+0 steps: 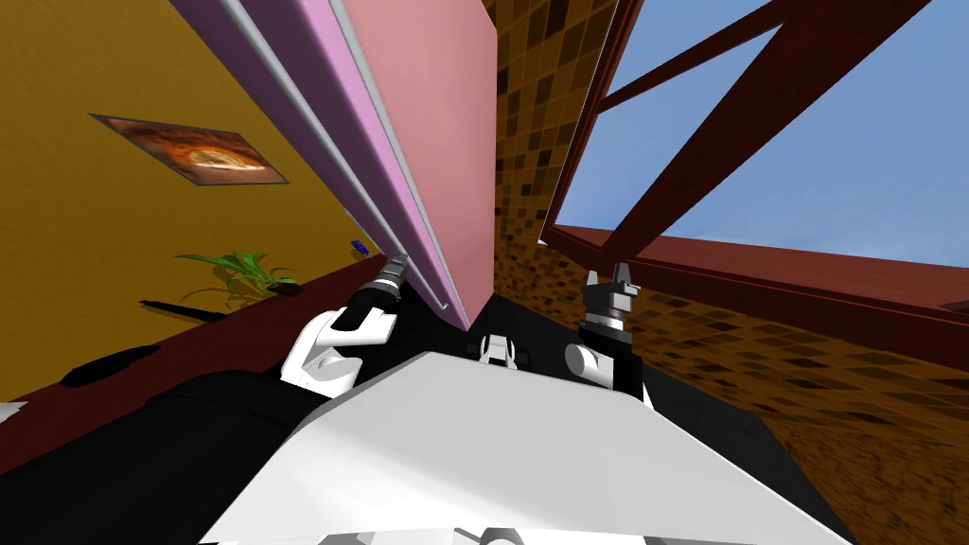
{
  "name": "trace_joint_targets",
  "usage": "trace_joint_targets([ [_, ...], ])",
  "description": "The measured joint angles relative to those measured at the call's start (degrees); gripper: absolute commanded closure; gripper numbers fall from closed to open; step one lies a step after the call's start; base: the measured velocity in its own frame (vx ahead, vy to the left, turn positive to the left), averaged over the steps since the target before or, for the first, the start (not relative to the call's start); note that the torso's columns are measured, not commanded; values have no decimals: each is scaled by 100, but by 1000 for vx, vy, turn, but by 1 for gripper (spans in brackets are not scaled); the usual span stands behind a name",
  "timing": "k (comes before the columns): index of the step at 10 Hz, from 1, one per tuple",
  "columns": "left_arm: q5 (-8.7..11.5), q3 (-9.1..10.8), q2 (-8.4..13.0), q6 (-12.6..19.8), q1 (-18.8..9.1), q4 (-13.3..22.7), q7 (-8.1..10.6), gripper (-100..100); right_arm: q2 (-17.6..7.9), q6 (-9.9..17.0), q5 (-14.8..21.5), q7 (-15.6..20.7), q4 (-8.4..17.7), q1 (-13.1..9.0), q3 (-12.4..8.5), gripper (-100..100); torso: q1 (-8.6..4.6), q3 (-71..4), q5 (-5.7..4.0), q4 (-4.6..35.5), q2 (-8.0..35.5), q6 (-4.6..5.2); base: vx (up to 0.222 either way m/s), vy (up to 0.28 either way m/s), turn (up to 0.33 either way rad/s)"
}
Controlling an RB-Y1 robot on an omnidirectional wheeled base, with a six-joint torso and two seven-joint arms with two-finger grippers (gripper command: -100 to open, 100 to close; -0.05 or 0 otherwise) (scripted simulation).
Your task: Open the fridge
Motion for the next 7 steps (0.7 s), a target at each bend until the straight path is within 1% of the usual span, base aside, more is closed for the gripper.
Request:
trace_joint_targets([
  [1, 52, -23, 52, -36, -7, 17, 1, 100, -1, 0, 0, 0, 0, -2, -1, 0, 42, 15, 10, 6, 28, 1, -159, 283, -140],
  [2, 107, -88, 114, -80, -27, 16, -7, 100, -3, 0, 0, 0, 0, -2, -2, 0, 70, 22, 21, 10, 34, 0, -204, 232, -61],
  [3, 128, -127, 141, -85, -42, -4, -16, 100, -3, 1, 0, 0, 1, -2, -2, 0, 24, 20, 10, 10, 32, -3, -200, 229, -58],
  [4, 175, -172, 194, -100, -51, -15, -24, 100, -2, 1, 0, 0, 1, -3, -2, 0, -1, 8, -1, 4, 11, 0, -195, 309, -146],
  [5, 247, -223, 267, -134, -58, -29, -29, 100, -3, 1, 0, 0, 1, -3, -2, 0, 12, -3, 2, -1, -4, 1, -191, 227, -46],
  [7, 340, -281, 361, -189, -64, -39, -34, 100, -2, 0, 0, 0, 0, -2, -2, 0, -20, -8, -7, -4, -13, 1, -215, 233, -81],
])
